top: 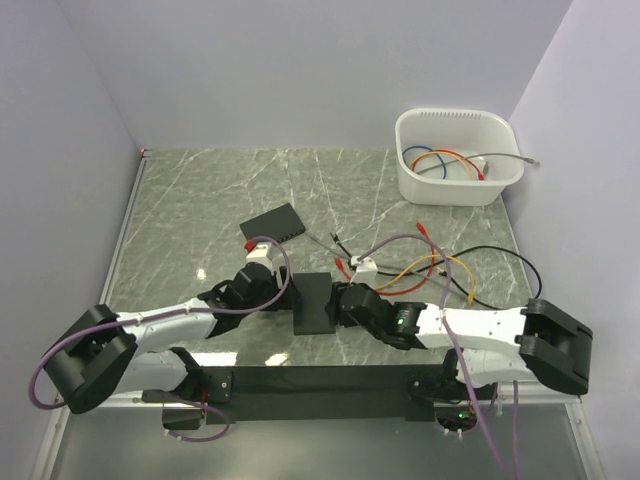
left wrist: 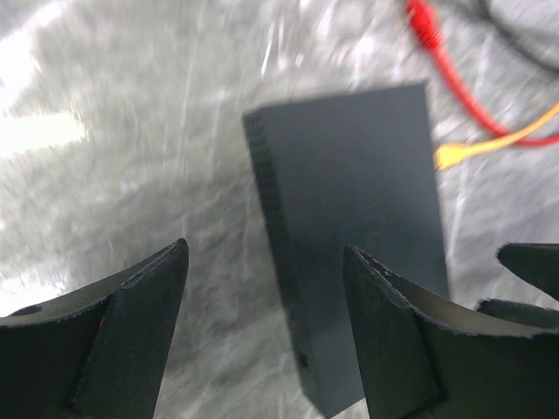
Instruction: Insert the plug into the switch port
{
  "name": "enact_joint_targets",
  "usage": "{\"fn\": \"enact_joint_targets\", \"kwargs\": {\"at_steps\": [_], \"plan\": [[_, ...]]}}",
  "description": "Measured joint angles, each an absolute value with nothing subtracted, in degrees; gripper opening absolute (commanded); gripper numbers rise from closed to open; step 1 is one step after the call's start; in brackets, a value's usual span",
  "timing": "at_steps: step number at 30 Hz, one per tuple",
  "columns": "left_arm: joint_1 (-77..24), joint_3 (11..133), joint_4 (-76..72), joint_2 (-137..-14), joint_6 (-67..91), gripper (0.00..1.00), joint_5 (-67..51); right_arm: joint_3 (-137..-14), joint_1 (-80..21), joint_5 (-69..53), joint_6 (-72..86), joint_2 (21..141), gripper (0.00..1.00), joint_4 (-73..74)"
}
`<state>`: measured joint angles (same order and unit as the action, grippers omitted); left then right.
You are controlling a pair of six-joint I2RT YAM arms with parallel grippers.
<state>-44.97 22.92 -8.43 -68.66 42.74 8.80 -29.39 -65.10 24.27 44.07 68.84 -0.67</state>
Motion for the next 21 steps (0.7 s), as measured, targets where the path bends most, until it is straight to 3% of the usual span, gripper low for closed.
{"fn": "enact_joint_targets", "kwargs": {"at_steps": [13,21], "plan": [[-44.9,22.5,-12.2,-72.6,44.1,0.76,6.2,-32.9,-65.6,16.7,48.1,83.9,0.52,-7.8],[-42.3,25.1,-2.0,-70.4,44.5,0.81,12.4,-44.7,-68.1,13.6,46.6,94.3,0.49,-6.2]]}}
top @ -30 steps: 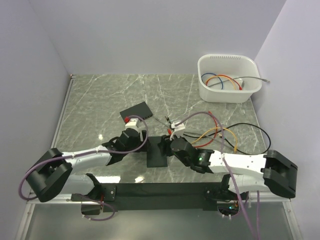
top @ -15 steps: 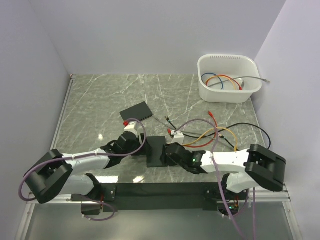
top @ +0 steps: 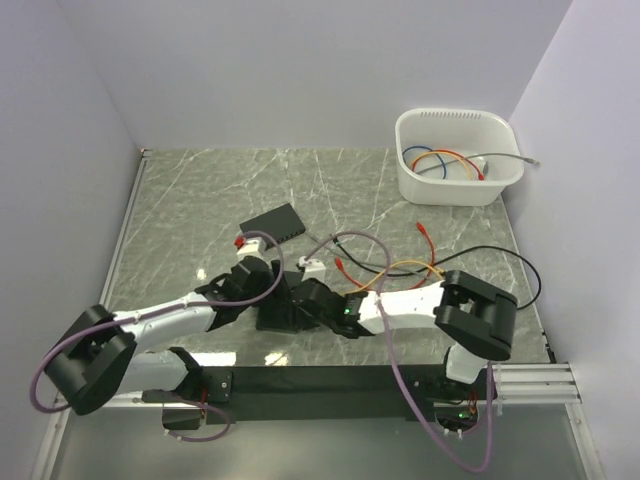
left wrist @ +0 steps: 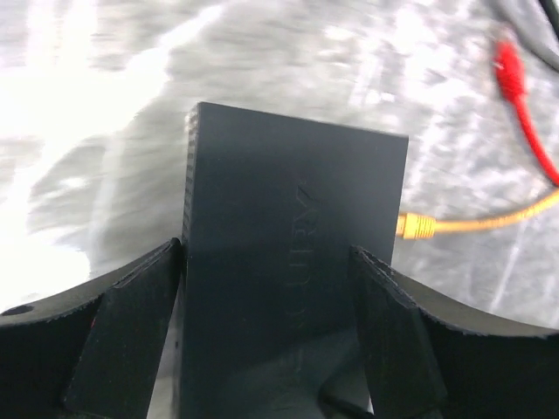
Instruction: Insert the plug into the switch port
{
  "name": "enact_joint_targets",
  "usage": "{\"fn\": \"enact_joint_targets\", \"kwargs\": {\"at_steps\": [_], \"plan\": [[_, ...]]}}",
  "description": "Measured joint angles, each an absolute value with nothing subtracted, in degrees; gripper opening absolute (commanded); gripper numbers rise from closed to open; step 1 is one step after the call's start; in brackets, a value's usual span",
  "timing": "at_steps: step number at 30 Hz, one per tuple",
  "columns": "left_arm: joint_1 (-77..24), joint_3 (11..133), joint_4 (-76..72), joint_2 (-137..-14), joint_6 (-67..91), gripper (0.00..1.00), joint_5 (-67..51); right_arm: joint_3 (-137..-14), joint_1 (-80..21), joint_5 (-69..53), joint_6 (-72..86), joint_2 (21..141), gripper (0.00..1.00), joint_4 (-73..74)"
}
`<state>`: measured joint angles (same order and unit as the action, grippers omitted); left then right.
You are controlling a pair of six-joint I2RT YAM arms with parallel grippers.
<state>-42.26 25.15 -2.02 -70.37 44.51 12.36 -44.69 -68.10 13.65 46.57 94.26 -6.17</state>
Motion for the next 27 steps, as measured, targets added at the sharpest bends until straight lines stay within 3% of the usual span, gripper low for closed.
{"fn": "enact_joint_targets", "kwargs": {"at_steps": [6,15,27], "plan": [[-37.8,25.2,3.8,-65.1,44.4,0.82,12.9,-52.2,-68.8,9.3,44.6,99.7,0.48,-3.9],[-32.8,29.7,6.7,-69.8,42.5,0.82,10.9,-58.5,-68.9,6.5,42.1,103.7,0.48,-0.9],[-27.0,32.4,8.5,-70.3,38.3,0.82,9.3,-58.7,-70.3,15.0,35.8,96.7,0.5,7.7]]}}
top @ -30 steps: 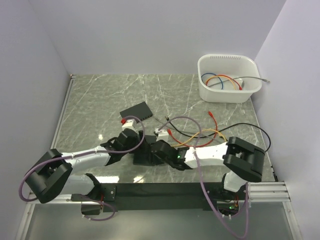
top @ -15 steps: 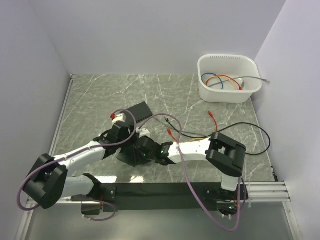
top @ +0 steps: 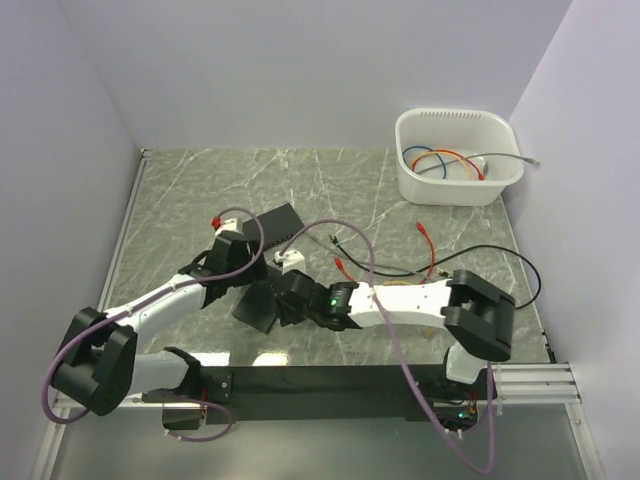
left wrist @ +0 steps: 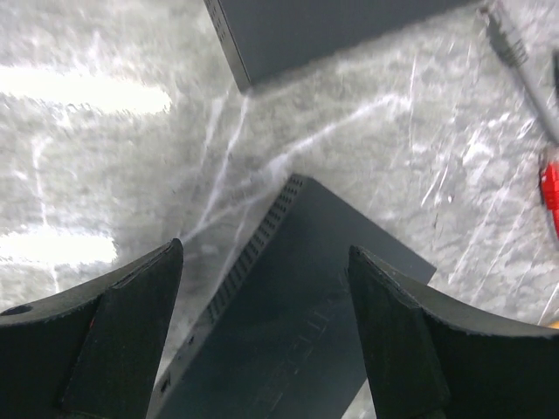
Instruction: Insert the plug into the switch port
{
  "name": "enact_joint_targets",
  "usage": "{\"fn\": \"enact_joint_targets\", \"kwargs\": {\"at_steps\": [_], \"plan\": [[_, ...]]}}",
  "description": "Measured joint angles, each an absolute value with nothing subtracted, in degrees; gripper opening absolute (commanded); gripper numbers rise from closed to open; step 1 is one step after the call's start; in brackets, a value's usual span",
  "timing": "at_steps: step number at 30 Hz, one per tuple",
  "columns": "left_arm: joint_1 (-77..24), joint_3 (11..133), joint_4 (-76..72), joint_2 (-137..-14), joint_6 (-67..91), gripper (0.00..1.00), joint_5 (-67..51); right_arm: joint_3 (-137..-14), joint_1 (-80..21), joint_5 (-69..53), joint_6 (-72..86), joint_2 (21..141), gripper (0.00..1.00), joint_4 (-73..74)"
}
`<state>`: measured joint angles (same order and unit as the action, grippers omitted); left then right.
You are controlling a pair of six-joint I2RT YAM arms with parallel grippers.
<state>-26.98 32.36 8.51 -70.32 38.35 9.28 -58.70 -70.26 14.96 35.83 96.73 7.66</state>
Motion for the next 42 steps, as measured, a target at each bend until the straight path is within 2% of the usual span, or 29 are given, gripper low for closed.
{"fn": "enact_joint_targets", "kwargs": {"at_steps": [7,17,24,33,42], "plan": [[-26.1,31.9,7.9,-66.3,38.0,0.82,9.3,-57.0,-69.1,20.7,33.2,86.9,0.53,12.6],[-26.1,26.5,5.4,-58.4,37.0,0.82,8.8,-52.9,-49.5,24.0,31.4,79.8,0.57,19.3],[-26.1,25.5,4.1,-56.4,36.7,0.82,8.6,-52.9,-48.4,22.3,29.8,83.3,0.53,19.9],[-26.1,25.4,3.6,-56.0,36.6,0.81,7.7,-53.5,-46.6,18.3,28.9,92.9,0.42,17.4],[-26.1,24.3,3.0,-54.9,36.6,0.81,7.3,-57.2,-44.1,16.6,27.3,98.1,0.41,15.4]]}}
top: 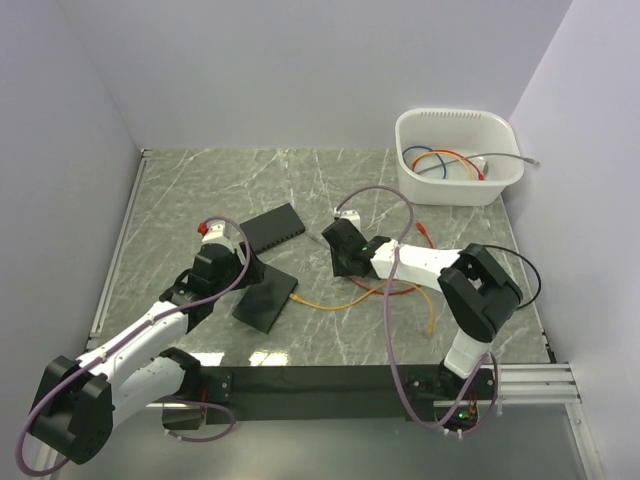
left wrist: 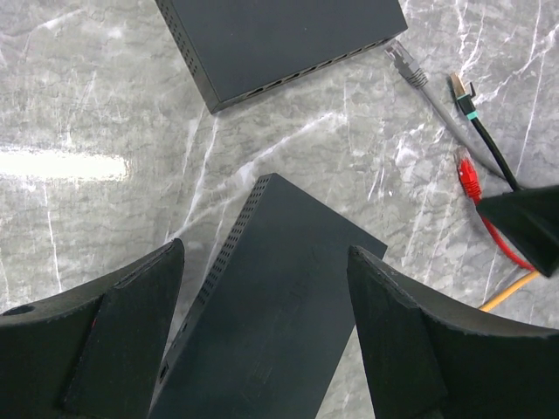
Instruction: Insert the plug into the switch port
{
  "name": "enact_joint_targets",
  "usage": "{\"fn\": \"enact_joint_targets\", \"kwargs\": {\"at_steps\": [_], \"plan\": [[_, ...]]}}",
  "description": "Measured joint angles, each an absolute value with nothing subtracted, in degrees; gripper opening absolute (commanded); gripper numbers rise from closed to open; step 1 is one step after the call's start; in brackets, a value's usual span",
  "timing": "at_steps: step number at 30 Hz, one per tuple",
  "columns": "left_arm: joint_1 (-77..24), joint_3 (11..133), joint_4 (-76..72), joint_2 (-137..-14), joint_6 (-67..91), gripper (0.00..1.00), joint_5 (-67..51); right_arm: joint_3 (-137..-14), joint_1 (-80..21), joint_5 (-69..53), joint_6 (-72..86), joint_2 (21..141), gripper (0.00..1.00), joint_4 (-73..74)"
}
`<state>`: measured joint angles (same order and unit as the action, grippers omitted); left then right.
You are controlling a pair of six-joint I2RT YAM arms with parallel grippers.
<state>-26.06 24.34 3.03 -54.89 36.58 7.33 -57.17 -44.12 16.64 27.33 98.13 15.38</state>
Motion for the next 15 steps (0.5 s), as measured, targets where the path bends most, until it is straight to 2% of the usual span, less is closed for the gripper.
{"fn": "enact_joint_targets", "kwargs": {"at_steps": [10,15], "plan": [[-26.1,24.3,2.8,-54.9,36.6,0.81,7.3,-58.1,-41.7,14.1,26.3,101.7,0.38,12.6],[-26.1,24.3,2.8,-54.9,36.6,0.81,7.3,-58.1,-41.7,12.8,25.9,102.0,0.33,11.5]]}}
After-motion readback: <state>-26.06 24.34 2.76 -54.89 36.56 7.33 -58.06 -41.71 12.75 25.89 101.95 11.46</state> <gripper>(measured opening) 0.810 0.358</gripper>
